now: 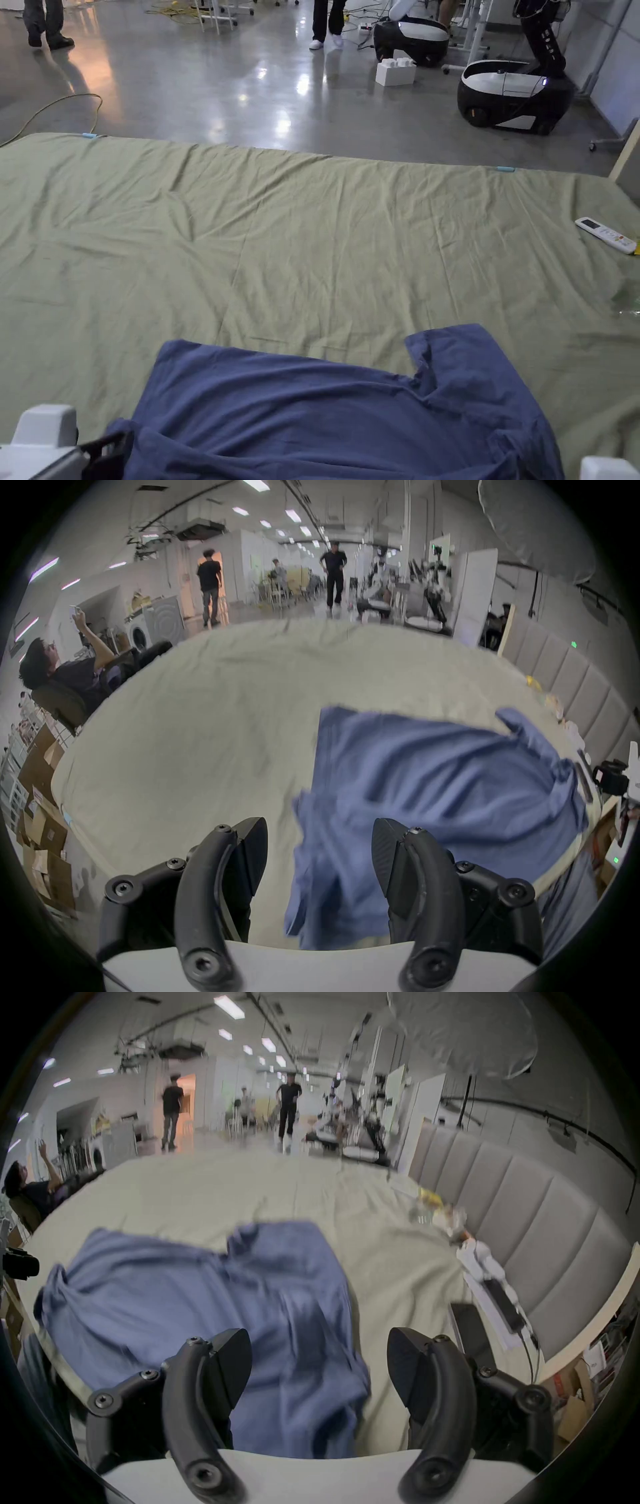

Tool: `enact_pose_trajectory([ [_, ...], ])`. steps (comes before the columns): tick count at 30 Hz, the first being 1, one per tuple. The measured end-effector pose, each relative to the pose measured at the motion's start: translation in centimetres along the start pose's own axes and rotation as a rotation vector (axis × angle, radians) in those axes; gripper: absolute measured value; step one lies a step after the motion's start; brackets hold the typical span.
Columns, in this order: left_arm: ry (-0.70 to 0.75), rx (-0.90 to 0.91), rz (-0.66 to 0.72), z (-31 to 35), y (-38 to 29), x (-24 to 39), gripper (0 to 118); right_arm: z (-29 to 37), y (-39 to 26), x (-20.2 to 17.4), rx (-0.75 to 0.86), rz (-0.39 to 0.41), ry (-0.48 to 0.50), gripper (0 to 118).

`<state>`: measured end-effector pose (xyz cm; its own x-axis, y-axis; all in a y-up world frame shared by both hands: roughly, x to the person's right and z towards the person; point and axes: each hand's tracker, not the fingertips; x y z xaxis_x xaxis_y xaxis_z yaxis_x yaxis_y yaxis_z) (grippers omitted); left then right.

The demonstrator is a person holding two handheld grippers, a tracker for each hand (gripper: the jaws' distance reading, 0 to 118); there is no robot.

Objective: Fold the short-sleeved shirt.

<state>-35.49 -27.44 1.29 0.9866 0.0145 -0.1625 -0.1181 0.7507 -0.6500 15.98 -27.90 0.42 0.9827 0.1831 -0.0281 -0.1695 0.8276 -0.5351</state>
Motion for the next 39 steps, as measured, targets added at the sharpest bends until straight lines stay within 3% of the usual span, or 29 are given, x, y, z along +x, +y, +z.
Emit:
enact_pose_trajectory([
  [6, 0.0, 0.268, -0.031, 2.0, 3.6, 4.6, 63, 1.0, 4.5, -3.5, 0.252, -0.073, 0.007, 80],
  [9, -0.002, 0.401, -0.038, 3.1, 4.7, 6.6, 55, 1.6, 6.0, -4.8, 0.373, -0.12, 0.011, 52],
  [12, 0.005, 0.497, -0.046, 4.1, 5.2, 8.2, 18, 2.3, 7.3, -5.6, 0.477, -0.113, -0.03, 20],
  [14, 0.019, 0.533, -0.029, 4.1, 5.4, 8.3, 9, 2.4, 7.7, -5.9, 0.465, -0.152, -0.02, 12],
  [16, 0.018, 0.56, -0.016, 4.5, 5.4, 8.3, 5, 2.7, 8.2, -6.2, 0.51, -0.128, -0.026, 3],
  [25, 0.021, 0.496, -0.03, 3.4, 5.4, 6.2, 3, 2.8, 8.4, -7.2, 0.536, -0.088, -0.008, 1],
  [30, -0.027, 0.291, -0.018, -0.4, 6.6, 3.7, 3, 1.8, 8.1, -7.2, 0.508, -0.084, -0.006, 1],
  [37, -0.086, -0.023, 0.027, -11.1, 8.9, 1.0, 3, -0.3, 7.2, -6.9, 0.426, -0.075, -0.008, 1],
  [39, -0.07, -0.098, -0.009, -13.3, 10.2, 1.0, 12, -0.9, 6.9, -6.8, 0.404, -0.067, -0.015, 1],
])
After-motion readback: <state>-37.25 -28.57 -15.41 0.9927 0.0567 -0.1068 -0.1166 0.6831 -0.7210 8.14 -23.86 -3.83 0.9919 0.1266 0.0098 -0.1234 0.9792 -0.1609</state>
